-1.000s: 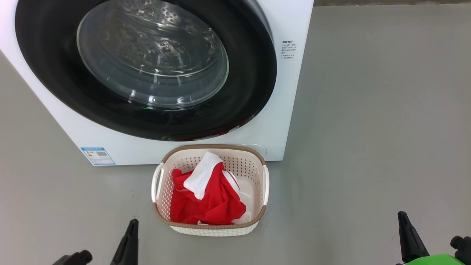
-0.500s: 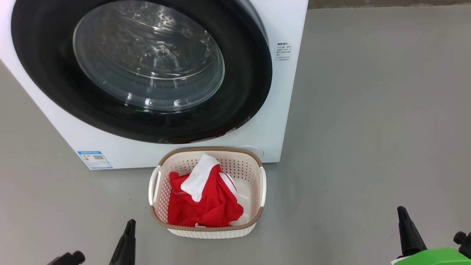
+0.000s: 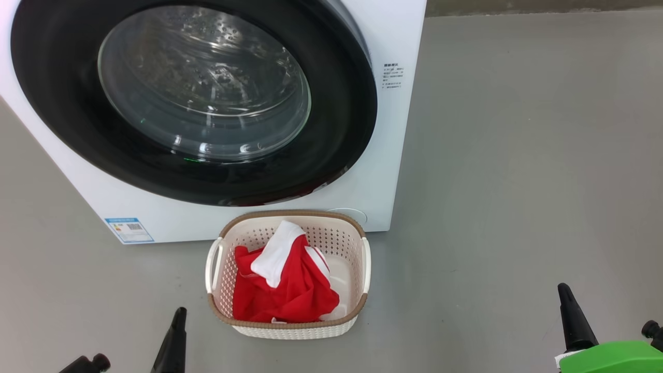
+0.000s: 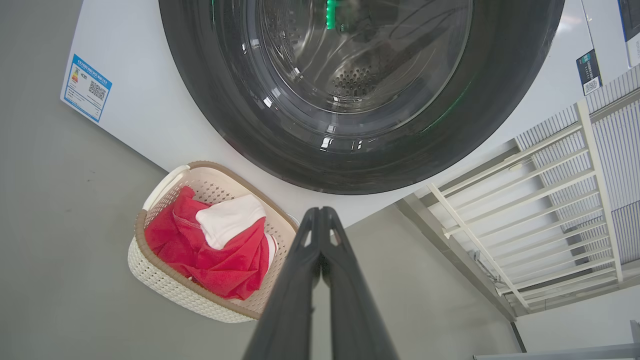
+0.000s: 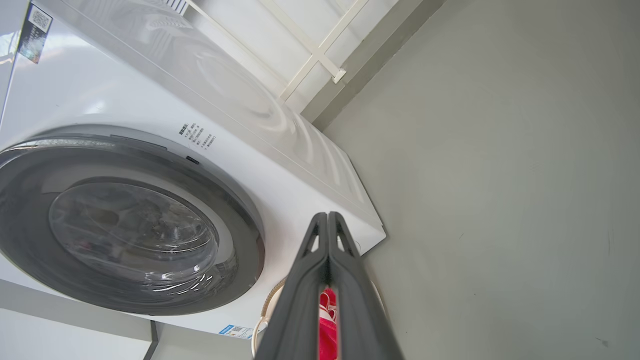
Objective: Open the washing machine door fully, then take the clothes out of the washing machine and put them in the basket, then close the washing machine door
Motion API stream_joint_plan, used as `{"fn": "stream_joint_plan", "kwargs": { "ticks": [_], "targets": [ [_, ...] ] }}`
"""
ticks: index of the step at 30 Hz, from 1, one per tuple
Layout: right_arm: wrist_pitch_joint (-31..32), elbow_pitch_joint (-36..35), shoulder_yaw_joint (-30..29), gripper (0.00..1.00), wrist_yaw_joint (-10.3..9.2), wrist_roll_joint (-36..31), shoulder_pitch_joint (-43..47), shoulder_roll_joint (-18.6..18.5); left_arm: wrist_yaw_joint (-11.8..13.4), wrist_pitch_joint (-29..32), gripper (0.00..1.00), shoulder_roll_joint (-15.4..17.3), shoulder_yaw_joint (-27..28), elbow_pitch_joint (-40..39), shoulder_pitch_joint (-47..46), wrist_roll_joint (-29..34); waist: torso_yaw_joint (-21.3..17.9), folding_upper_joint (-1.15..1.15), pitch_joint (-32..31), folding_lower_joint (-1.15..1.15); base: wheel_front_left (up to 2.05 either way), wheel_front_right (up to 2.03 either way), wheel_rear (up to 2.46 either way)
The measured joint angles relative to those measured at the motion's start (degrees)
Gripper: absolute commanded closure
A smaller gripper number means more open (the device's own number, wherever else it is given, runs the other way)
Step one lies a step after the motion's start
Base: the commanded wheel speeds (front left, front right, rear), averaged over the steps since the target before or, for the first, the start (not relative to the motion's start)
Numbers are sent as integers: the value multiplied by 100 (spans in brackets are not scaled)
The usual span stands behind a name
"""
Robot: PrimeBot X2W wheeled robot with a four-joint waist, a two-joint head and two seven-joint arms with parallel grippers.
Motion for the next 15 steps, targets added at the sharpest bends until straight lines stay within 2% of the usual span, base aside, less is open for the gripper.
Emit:
{"fn": "stream_joint_plan", "kwargs": {
  "ticks": [15],
  "targets": [
    [264, -11, 3, 100, 0, 918, -116, -9, 0, 259, 100, 5, 93, -5, -93, -971, -86, 0, -59, 0, 0, 0, 0]
  ]
}}
